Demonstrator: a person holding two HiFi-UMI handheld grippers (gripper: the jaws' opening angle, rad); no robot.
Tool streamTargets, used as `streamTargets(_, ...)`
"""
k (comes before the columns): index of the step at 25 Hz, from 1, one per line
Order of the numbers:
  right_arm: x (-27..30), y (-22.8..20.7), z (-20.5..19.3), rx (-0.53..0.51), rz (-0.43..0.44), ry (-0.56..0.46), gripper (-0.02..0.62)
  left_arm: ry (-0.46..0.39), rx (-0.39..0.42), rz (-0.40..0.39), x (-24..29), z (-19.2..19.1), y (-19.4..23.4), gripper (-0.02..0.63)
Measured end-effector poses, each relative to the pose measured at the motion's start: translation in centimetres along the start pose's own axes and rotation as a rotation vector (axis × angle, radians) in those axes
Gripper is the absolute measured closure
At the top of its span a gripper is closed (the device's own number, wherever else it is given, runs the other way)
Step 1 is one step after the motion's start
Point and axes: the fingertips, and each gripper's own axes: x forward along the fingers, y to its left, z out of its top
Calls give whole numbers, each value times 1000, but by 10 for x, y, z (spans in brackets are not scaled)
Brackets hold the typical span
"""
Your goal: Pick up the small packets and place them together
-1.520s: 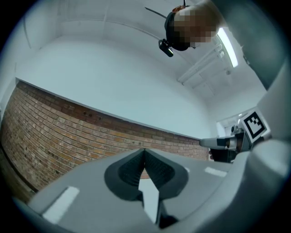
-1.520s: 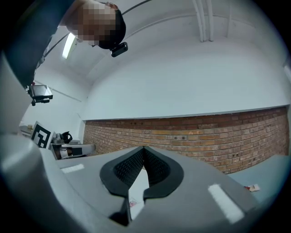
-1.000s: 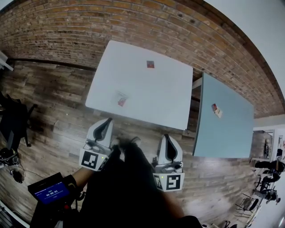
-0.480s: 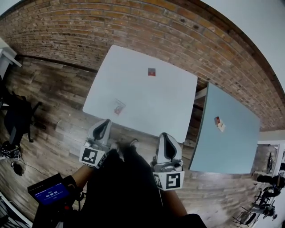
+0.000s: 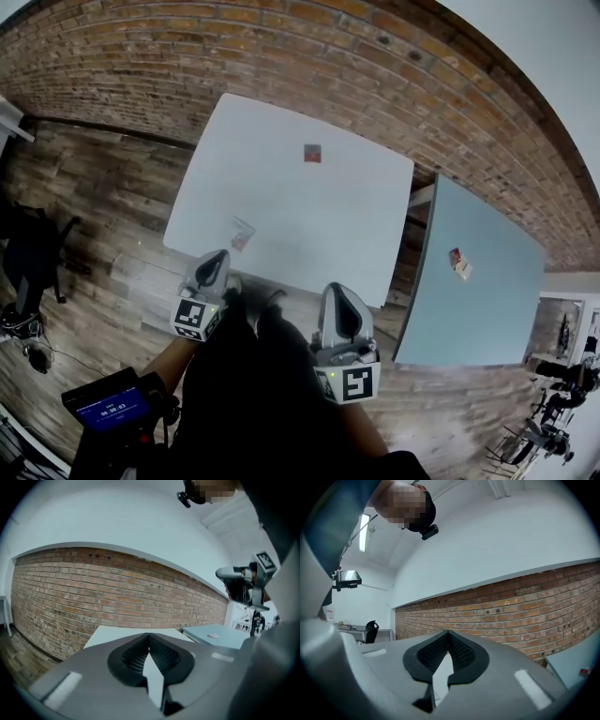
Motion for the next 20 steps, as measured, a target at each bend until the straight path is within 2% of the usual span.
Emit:
streamTargets(2, 4, 12, 4, 14, 3, -6, 592, 49, 19, -19, 9, -18, 6, 606)
streamTargets(5, 29, 17, -2, 15, 0, 8, 593, 122, 6, -41, 33, -51, 29, 604)
streamTargets(7, 39, 11, -7, 18, -24, 24, 592, 159, -7, -50, 46, -71, 38, 546)
streamTargets(8, 39, 9, -8, 21, -36, 27, 592, 173, -10, -53, 50, -77, 39, 541)
streamTargets(12, 34, 10, -12, 19, -60, 51, 593, 228, -6, -59, 56, -101, 40, 541)
streamTargets(16, 37, 12, -17, 34, -89, 63, 592, 293, -52, -49, 60, -126, 50, 543)
streamTargets(20, 38, 8, -26, 38, -109, 92, 592, 355, -53, -45, 66, -149, 56, 541)
